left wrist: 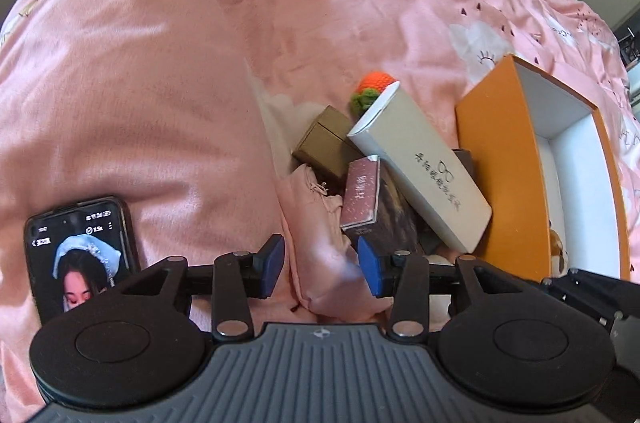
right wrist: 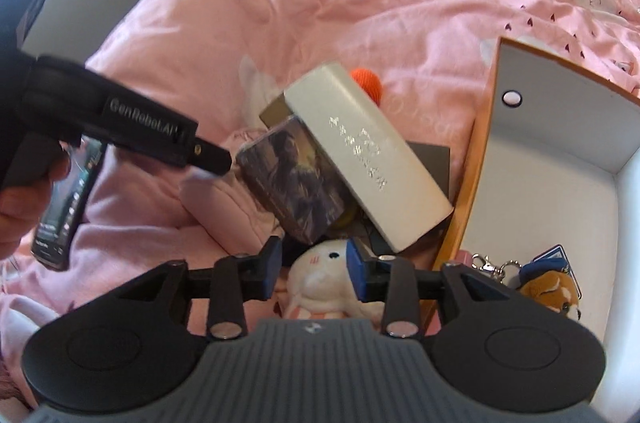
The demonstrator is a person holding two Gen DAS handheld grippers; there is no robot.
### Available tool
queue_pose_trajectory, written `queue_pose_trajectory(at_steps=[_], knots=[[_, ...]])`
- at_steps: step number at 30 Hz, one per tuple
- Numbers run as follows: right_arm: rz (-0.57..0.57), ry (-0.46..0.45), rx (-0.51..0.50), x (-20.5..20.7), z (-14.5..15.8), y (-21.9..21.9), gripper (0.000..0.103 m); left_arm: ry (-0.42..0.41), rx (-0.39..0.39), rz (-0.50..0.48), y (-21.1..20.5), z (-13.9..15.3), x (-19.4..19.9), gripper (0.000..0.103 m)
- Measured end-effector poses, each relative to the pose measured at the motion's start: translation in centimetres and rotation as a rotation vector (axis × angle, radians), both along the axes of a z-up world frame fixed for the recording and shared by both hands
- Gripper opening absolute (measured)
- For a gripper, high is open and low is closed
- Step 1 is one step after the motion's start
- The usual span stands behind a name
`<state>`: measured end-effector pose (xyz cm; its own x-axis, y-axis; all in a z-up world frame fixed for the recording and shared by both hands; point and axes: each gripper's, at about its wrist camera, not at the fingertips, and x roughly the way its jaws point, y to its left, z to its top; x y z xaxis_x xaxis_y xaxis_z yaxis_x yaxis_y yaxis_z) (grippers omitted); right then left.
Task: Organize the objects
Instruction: 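Grasp the white plush toy with the right tool while the left tool grasps the pink bag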
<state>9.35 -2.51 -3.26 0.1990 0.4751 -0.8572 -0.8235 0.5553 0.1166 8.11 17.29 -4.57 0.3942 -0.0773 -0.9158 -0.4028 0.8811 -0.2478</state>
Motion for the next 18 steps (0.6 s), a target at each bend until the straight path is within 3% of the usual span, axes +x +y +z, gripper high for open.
queue_pose_trajectory(at_steps=[4, 11, 15, 18], knots=[[0.011, 0.009, -0.067, 0.1, -1.0, 0.8, 0.048, 0.022, 0.005, -0.002, -0.2, -1.2, 0.9, 0.052], [0.095, -0.097, -0.221, -1.3, -2.3, 3.3, 0.062, 0.046, 0.058, -0.042, -0.4, -2.4, 1.7, 0.052], [0.152, -0.161, -0.292, -2.1, -2.9, 4.1, 0.063, 0.039, 0.090, -0.062, -0.8, -2.6, 1.6, 0.052], [0.188, -0.155, -0.321, -2.6, -3.4, 4.5, 0.062, 0.033, 0.127, -0.091, -1.7, -2.8, 1.5, 0.049]])
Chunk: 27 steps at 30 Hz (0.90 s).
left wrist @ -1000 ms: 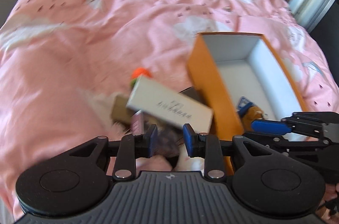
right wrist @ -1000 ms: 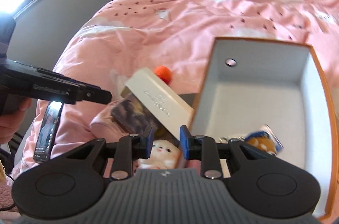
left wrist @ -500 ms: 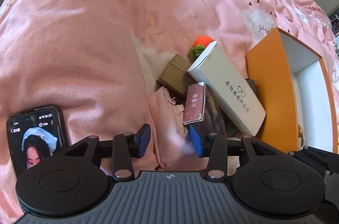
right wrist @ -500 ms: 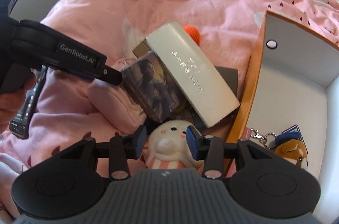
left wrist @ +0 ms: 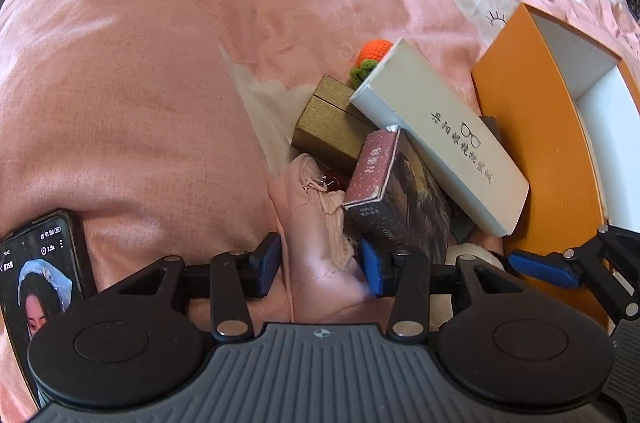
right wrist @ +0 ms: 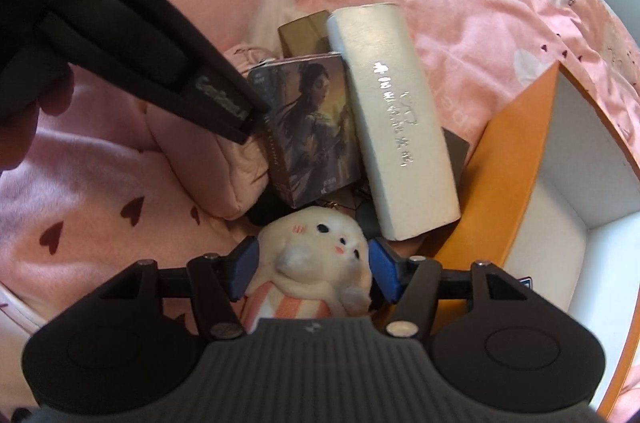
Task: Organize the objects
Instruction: 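Grasp the white plush toy with the right tool while the left tool grasps the pink bag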
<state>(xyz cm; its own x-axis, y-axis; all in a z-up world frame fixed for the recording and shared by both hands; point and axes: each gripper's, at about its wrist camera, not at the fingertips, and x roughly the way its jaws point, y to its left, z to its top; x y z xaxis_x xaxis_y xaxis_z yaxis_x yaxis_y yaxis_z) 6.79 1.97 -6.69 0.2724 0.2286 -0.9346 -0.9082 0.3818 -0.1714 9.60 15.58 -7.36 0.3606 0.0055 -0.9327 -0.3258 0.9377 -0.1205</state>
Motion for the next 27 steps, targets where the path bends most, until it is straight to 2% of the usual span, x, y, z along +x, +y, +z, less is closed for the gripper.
queue_pose_trajectory(at_steps=[3, 8, 11, 19, 27], knots=[[-0.002, -0.001, -0.045, 0.1, -1.2, 0.2, 0.062, -0.007, 0.013, -0.005, -0.3, -0.2, -0.2, 0.048], [-0.009, 0.007, -0.060, 0.4, -2.1, 0.3, 0.065, -0.023, 0.023, -0.018, -0.6, -0.4, -0.6, 0.047], [-0.019, 0.009, -0.060, 0.6, -2.1, 0.3, 0.063, -0.036, 0.024, -0.016, -0.7, -0.3, -0.8, 0.043], [-0.042, -0.009, -0.032, 0.3, -1.4, -0.6, 0.058, -0.064, 0.031, -0.025, -1.2, 0.5, -1.6, 0.031], [-0.040, -0.045, 0.048, -0.9, 1.0, -2.5, 0.054, -0.129, 0.037, -0.035, -1.6, 2.6, -3.5, 0.021]])
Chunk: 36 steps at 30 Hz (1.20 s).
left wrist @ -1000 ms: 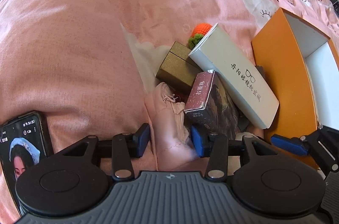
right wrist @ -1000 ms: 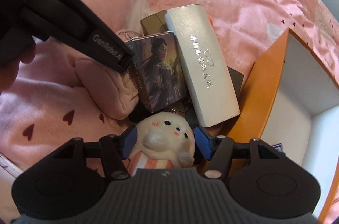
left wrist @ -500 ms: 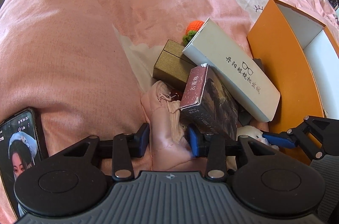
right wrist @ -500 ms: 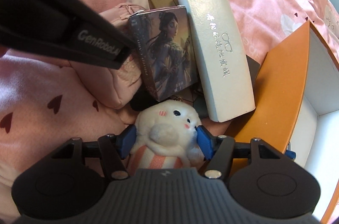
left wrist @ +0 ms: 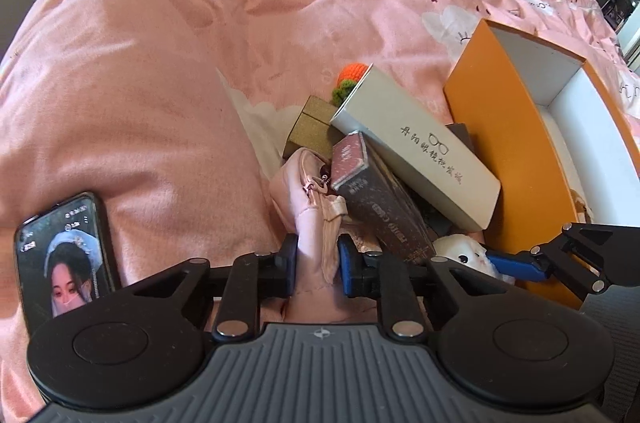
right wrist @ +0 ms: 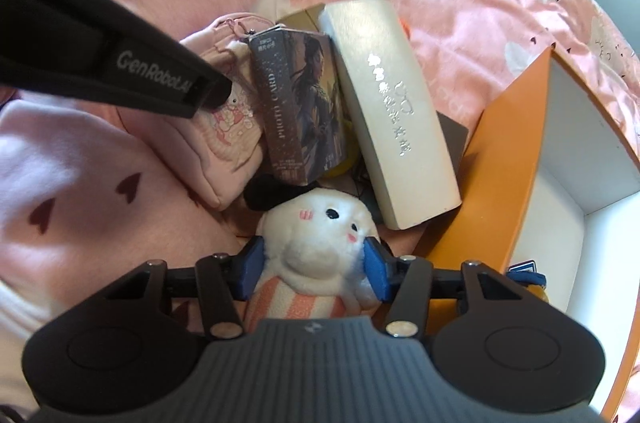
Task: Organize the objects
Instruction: 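Grasp the white plush toy with the right tool while the left tool grasps the pink bag, then lower the white plush and pink bag into the box and open both tools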
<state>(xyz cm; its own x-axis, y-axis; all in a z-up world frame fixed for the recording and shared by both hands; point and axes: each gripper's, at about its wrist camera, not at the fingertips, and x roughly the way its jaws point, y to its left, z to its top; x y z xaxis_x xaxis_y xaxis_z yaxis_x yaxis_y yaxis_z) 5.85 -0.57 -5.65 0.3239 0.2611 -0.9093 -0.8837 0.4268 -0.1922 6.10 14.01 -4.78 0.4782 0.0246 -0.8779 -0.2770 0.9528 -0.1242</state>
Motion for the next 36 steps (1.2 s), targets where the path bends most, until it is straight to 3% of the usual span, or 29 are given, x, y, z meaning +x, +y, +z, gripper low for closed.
queue_pose_trajectory(at_steps=[9, 16, 19, 24, 28, 32, 36], knots=[[-0.046, 0.003, 0.182, -0.1, 6.0, -4.0, 0.054, -0.088, 0.002, -0.006, 0.0, 4.3, -2.4, 0.019], [-0.132, 0.091, 0.436, -0.1, 10.9, -7.7, 0.054, -0.228, -0.002, -0.030, -0.8, 9.0, -3.8, 0.018], [-0.193, 0.131, 0.558, 1.7, 12.8, -9.5, 0.054, -0.292, -0.027, -0.050, -1.6, 11.0, -3.7, 0.018], [-0.325, 0.071, 0.668, 3.9, 15.7, -13.4, 0.054, -0.355, -0.097, -0.129, -4.1, 13.1, -2.7, 0.018], [-0.444, 0.001, 0.667, 5.9, 15.4, -16.2, 0.054, -0.346, -0.154, -0.223, -7.4, 13.1, -0.4, 0.018], [-0.559, 0.002, 0.667, 8.0, 13.8, -18.8, 0.054, -0.264, -0.215, -0.264, -10.6, 10.8, 2.3, 0.018], [-0.628, 0.007, 0.643, 9.4, 11.8, -20.4, 0.054, -0.148, -0.185, -0.279, -13.2, 7.9, 4.7, 0.018]])
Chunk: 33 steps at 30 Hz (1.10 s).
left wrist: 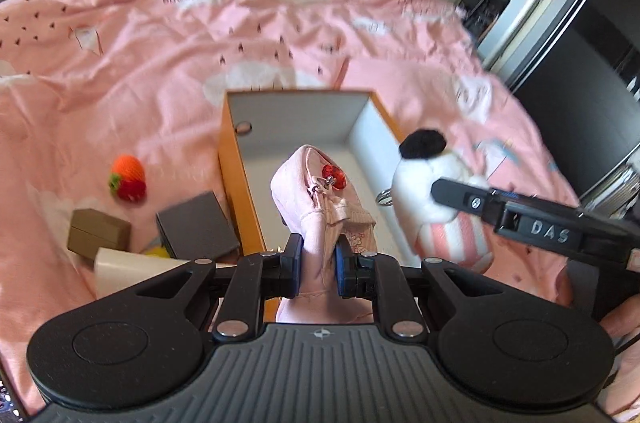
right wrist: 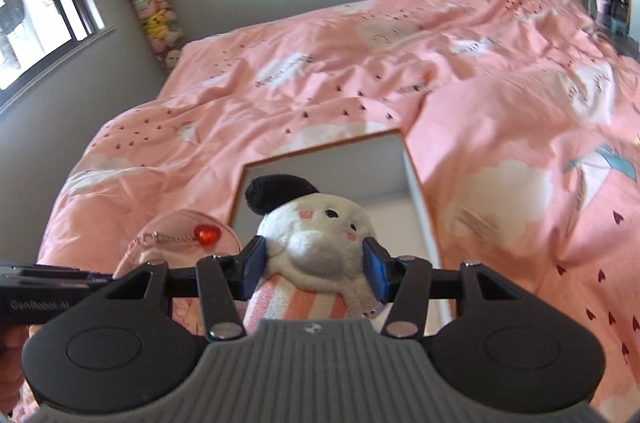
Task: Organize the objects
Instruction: 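Lower the white plush and pink bag into the box and open both tools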
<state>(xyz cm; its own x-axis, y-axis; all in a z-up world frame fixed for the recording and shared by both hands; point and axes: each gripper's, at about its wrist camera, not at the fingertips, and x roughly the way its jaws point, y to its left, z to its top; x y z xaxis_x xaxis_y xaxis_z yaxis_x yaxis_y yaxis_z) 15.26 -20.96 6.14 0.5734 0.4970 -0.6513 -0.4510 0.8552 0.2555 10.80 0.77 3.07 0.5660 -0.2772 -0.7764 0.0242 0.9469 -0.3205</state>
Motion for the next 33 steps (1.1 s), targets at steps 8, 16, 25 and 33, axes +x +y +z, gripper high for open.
queue_pose_trajectory(at_steps=[8, 16, 25, 33], knots=[[0.017, 0.058, -0.074, 2.0, -3.8, -0.9, 0.054, 0.113, 0.194, -0.029, -4.2, -3.4, 1.5, 0.018], [0.098, 0.031, -0.162, 2.8, -6.0, -0.8, 0.054, 0.150, 0.386, -0.083, -7.8, -4.9, 2.4, 0.019], [0.178, -0.026, -0.243, 3.0, -7.9, -0.2, 0.054, 0.210, 0.541, -0.153, -11.2, -7.6, 3.3, 0.024], [0.212, -0.022, -0.254, 3.2, -8.2, 0.0, 0.055, 0.278, 0.455, -0.201, -10.6, -8.8, 3.7, 0.041]])
